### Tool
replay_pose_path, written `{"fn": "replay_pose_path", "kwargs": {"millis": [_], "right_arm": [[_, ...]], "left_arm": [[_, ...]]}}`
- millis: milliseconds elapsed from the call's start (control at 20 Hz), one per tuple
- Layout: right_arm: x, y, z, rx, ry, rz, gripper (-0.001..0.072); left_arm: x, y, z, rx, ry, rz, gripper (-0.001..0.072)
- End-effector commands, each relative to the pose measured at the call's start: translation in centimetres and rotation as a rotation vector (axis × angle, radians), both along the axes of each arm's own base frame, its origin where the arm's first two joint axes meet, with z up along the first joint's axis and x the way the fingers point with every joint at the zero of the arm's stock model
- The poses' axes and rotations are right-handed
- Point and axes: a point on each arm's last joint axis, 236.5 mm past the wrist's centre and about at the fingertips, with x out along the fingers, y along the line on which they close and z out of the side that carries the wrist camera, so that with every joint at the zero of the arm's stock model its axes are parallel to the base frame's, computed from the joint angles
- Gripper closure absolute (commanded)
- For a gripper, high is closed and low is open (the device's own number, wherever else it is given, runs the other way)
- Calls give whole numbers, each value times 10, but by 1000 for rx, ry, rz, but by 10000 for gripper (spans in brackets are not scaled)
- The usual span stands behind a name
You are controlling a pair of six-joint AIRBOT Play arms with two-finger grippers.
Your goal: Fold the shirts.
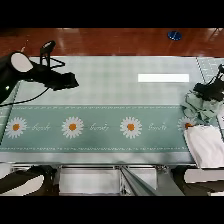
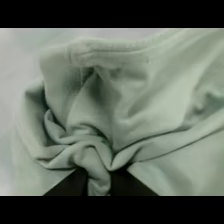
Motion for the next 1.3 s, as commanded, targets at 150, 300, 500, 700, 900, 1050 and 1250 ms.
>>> {"fn": "replay_pose_path", "kwargs": {"millis": [150,300,500,700,900,1050,1250], "right_arm": [[66,51,221,21,-623,196,681],[52,86,348,-1,-904,299,681],[4,140,463,-27,-1127,467,681],[-32,216,517,-17,-1213,680,681],[-46,299,459,125,-1008,930,681],[-46,362,368,207,-738,1087,681],[-54,461,221,360,-439,1188,681]], "left_arm": [[-73,30,16,0,-40,36,201],[-95,20,19,-72,-76,54,200],[-94,23,11,-75,-109,82,200],[-84,29,13,-51,-159,81,200],[-67,81,42,8,-216,188,200],[-72,103,49,13,-201,245,201],[-87,92,37,-5,-130,213,200]]}}
